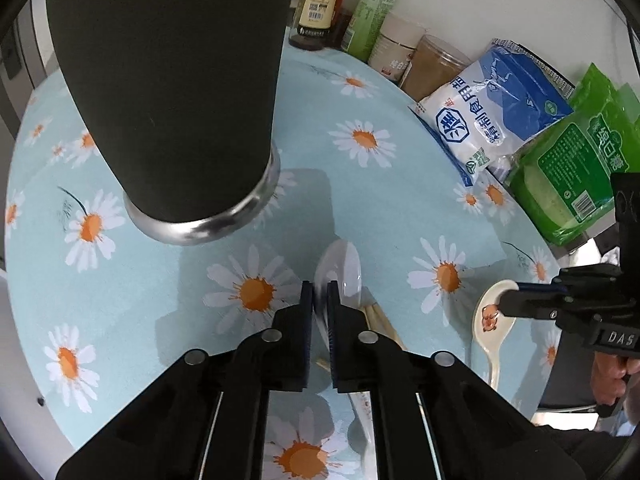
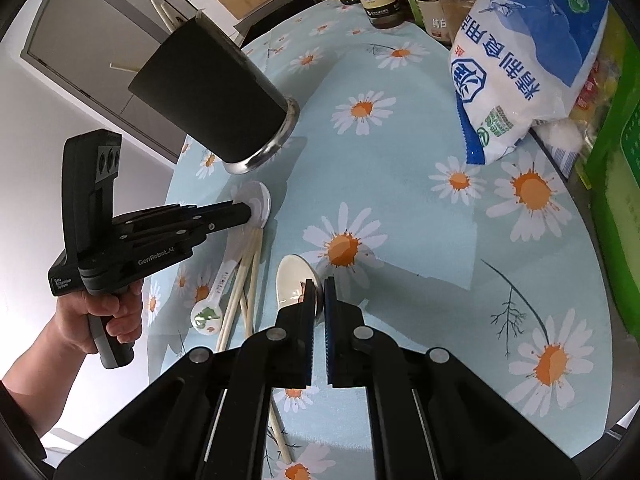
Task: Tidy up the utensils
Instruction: 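Close the left tool on a white spoon while the right tool grasps another white spoon, then lift both white spoons up toward the black holder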
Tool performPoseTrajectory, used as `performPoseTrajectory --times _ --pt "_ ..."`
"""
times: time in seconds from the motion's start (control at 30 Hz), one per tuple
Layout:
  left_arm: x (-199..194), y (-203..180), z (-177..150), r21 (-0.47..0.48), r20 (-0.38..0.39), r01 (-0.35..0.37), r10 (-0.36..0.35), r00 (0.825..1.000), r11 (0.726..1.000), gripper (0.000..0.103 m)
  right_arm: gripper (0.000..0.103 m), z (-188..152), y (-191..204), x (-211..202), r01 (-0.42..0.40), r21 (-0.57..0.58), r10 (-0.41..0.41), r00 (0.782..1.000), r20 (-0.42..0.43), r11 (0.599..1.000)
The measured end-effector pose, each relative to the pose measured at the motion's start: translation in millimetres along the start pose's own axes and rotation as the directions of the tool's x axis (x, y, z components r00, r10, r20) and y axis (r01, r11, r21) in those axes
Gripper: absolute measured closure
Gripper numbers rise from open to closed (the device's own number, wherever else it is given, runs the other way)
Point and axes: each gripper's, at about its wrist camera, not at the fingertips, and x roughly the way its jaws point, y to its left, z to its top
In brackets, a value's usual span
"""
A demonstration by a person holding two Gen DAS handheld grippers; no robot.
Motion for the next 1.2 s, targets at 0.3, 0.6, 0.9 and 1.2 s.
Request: performPoseTrajectory --times 0.3,0.6,0.9,1.2 --pt "-19 0 0 -0.012 0.053 -0.072 0.072 0.996 0.997 0.098 0.098 13 7 0 -0.023 -0.062 0.023 1.0 0.002 0.998" --pt "-46 -1 -7 -0.097 0.116 -0.111 0.122 0.986 0.989 0.098 0.098 27 17 -2 -0.047 -0.14 0.047 0.999 -0.003 0.989" --pt "-79 -1 -18 -0.193 0.2 -0.154 0.192 0.961 0.969 0.098 0.098 51 33 -10 -0.091 -0.262 0.095 0.995 0.005 0.961" --pt "-111 -9 -31 -0.326 0.286 -0.206 0.304 0.909 0.923 0.099 0.098 77 46 -18 -0.141 -0.393 0.146 0.989 -0.018 0.908"
